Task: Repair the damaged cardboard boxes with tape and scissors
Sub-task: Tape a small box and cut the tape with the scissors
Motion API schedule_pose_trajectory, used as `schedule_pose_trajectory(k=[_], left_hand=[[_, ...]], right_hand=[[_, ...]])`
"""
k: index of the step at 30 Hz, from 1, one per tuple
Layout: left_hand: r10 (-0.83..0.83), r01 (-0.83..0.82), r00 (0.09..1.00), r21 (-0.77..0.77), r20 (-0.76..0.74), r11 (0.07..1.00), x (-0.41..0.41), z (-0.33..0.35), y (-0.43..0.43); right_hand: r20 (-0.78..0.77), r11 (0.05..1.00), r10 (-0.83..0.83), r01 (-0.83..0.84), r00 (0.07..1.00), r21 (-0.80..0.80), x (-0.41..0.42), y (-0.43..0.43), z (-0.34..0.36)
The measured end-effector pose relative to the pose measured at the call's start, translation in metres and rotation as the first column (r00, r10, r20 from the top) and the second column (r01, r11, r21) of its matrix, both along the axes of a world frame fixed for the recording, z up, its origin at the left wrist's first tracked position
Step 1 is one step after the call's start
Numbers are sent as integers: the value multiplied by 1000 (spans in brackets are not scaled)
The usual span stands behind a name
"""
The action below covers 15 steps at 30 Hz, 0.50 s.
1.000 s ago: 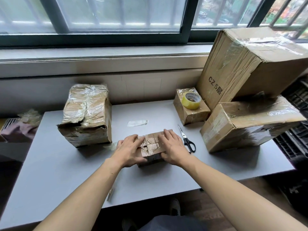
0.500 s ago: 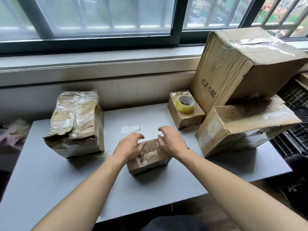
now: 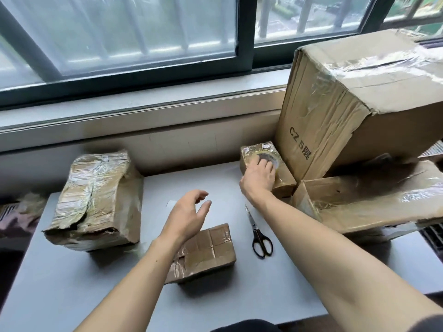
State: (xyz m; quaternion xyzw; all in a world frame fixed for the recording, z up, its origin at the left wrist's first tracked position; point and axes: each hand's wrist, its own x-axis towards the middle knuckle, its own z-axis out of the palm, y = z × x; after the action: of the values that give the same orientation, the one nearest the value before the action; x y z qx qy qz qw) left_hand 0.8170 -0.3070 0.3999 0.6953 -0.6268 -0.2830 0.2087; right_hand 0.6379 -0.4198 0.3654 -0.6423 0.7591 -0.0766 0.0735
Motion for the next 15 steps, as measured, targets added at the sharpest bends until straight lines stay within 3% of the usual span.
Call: schedule_pose_trajectory(k=[3, 6, 10, 12, 15], left_hand=[[17, -16, 1000, 10, -20, 1000, 0, 2, 4], [66, -65, 995, 21, -76, 998, 5, 7, 8], [141, -137, 964, 36, -226, 990, 14, 20, 16], [168, -167, 943, 26, -286, 986, 20, 26, 24], [201, -213, 900, 12, -388, 977, 30, 35, 42]], right_hand=[[-30, 999, 21, -20, 999, 33, -5, -3, -6], [8, 996, 87, -87, 996, -31, -4, 4, 0], [289, 967, 212, -156, 934, -203, 20, 34, 31], [351, 938, 287, -188, 891, -290, 35, 53, 39], [505, 901, 421, -281, 754, -331, 53, 86, 47]])
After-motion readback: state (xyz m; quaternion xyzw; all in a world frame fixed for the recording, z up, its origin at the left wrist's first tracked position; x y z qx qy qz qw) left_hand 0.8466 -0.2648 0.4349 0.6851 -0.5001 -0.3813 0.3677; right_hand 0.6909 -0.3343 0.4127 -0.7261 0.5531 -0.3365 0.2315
